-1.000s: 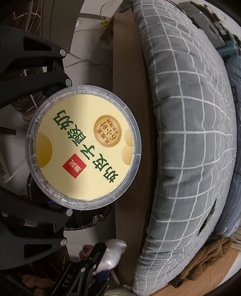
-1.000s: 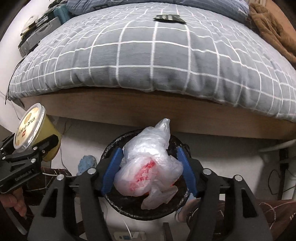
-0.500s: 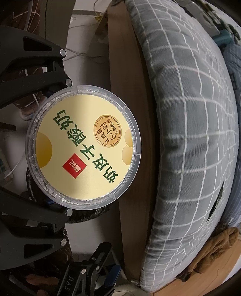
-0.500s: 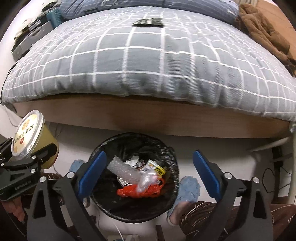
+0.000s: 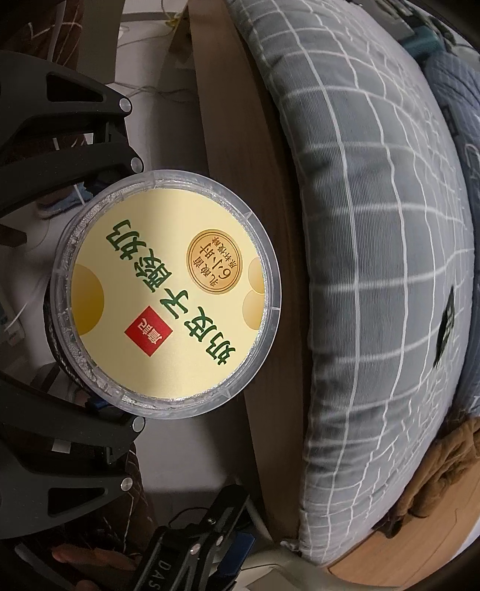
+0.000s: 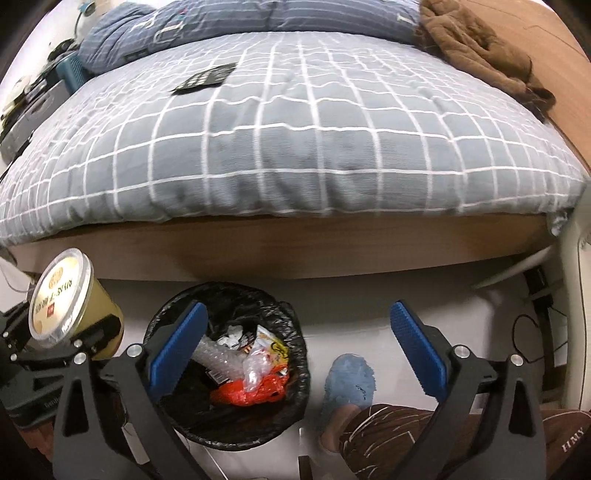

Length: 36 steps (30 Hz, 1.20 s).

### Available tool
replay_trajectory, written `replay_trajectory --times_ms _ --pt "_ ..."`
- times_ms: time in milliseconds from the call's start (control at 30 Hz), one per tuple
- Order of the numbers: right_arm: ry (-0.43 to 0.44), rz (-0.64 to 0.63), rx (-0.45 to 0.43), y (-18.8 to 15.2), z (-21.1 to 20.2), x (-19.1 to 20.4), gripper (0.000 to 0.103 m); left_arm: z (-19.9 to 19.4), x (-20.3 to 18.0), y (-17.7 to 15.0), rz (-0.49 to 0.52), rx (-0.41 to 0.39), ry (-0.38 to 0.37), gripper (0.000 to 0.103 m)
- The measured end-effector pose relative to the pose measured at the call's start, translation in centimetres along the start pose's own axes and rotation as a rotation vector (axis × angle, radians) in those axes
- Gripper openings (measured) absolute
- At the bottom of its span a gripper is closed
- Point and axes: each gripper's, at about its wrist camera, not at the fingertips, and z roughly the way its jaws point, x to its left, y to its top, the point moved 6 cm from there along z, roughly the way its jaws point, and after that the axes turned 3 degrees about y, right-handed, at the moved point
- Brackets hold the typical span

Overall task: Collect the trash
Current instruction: 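Open the right tool dropping the bag while the left tool opens dropping the cup, then move the open right tool to the black wet-wipe packet on the bed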

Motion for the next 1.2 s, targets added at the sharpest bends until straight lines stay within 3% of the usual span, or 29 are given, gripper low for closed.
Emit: replay_trajectory --times_ms 333,400,567,833,1200 --pt "-0.004 0.023 -0.006 0.1 -0.1 -1.2 0.095 1.0 -1.5 -0.8 0.031 0.001 0.008 0.074" --pt "-0.005 0.015 -0.008 0.2 0.0 -0.9 0.095 1.1 -1.6 -0.7 0.039 -0.009 0.019 0.086" --pt "0.000 -0.009 -0.022 0.7 0.1 0.1 0.095 -0.2 0.8 -0.8 0.034 -0.059 0.058 0.097" --pt "-0.003 -0.064 -0.097 3.3 -1.1 2.2 0.095 -2.0 4.4 0.4 -0.001 -0.104 0.095 0.097" --pt "0.021 -0.071 -0.175 7.4 -2.7 3.8 0.095 -4.3 7.2 4.8 -0.063 -0.188 0.103 0.097"
